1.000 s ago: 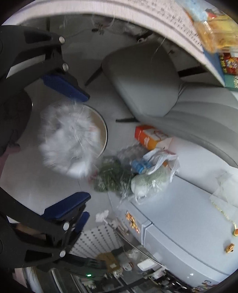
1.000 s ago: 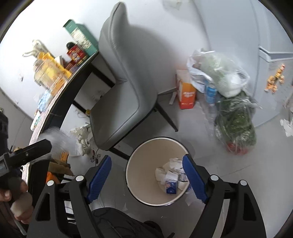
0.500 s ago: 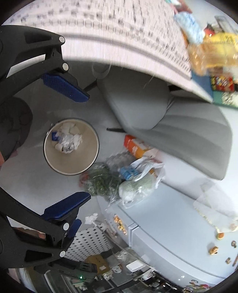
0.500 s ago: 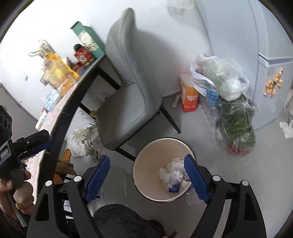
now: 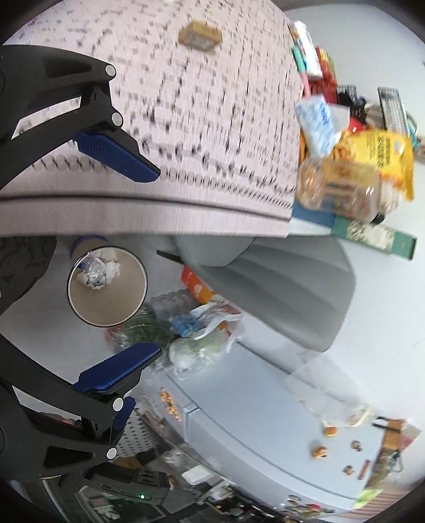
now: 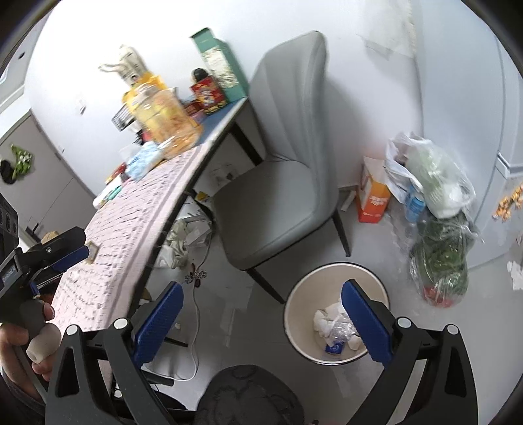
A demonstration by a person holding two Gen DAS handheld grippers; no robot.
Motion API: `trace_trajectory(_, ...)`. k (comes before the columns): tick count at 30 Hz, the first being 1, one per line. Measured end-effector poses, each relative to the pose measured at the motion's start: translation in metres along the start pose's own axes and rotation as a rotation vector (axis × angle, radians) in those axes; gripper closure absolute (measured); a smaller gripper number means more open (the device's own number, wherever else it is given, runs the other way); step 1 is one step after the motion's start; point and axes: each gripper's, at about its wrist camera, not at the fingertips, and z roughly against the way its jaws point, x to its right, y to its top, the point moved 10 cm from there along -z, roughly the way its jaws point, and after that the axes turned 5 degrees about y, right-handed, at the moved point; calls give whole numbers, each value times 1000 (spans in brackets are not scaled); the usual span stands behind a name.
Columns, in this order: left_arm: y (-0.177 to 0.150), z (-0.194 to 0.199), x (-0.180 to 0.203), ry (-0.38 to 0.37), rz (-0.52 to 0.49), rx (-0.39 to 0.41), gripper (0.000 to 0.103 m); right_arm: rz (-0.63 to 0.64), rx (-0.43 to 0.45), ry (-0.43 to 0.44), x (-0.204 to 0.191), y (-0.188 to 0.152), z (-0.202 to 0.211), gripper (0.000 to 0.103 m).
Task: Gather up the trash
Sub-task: 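Move both tools back up toward the table, then grasp the white blister pack with the left tool while the right tool approaches the brown box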
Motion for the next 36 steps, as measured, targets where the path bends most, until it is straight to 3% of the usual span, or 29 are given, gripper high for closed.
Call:
trace_trajectory(11,-3,61,-77,35,113,97,6,139,-11,77,-109,-6,2,8)
trace_trajectory(31,-27,144,-192,169,264,208,6,347,-45,164,-249,-32,-18,8)
trace_trajectory(36,-31,159,-219,152,317,230,6,388,-64,196,-281,-40,-25,8)
